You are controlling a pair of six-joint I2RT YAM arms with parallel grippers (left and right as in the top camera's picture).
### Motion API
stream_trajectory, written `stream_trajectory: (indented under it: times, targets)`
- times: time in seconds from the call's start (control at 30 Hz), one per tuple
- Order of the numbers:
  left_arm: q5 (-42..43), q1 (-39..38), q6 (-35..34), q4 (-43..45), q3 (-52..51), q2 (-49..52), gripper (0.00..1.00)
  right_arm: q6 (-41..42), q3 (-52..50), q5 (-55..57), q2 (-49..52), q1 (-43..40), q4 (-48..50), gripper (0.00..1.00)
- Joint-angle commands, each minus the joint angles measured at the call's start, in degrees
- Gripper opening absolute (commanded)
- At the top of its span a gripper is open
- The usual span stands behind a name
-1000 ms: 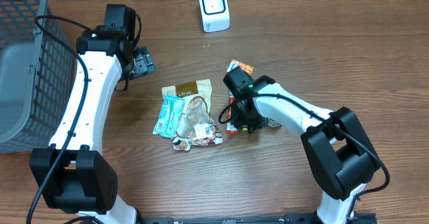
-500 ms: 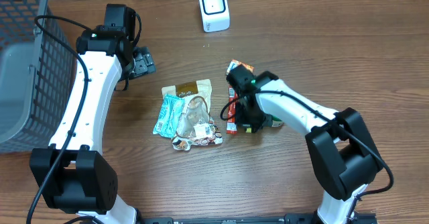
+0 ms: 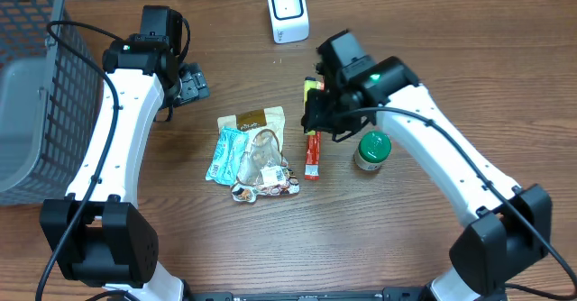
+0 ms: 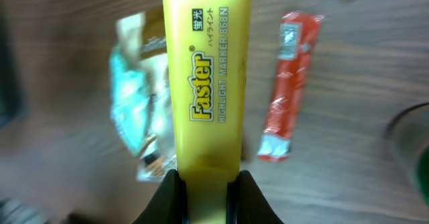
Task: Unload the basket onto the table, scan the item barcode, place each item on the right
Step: 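Grasp the yellow highlighter and lift it with the right gripper, then carry the highlighter up and right, rotating it upright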
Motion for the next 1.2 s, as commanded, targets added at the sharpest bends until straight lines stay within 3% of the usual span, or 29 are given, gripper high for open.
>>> stream_trajectory:
  times: [0.0, 0.3, 0.6, 0.83, 0.93, 1.17]
  targets:
    - [-0.8, 0.0, 0.0, 0.1, 1.0, -0.2, 1.00, -3.7, 0.7, -13.4, -0.2, -2.8, -0.1, 0.04]
    - [-0.8, 0.0, 0.0, 0.1, 1.0, -0.2, 0.99, -11.2, 0.7, -39.0, -0.2, -9.2, 1.3, 0.04]
    - [-0.8, 0.0, 0.0, 0.1, 1.0, -0.2, 1.00, -9.1, 0.7, -65.0, -0.2, -13.6, 14.4, 0.04]
    - [-0.8, 0.0, 0.0, 0.1, 1.0, -0.2, 1.00, -8.8, 0.7, -68.7, -0.2, -16.6, 17.8, 0.04]
    - [-0.8, 0.0, 0.0, 0.1, 1.0, -0.2, 1.00, -4.9, 0.7, -72.7, -0.2, -18.1, 22.2, 0.04]
    - [-0.8, 0.0, 0.0, 0.1, 1.0, -0.2, 1.00, 19.3, 0.7, -72.0, -0.2, -21.0, 42.3, 0.04]
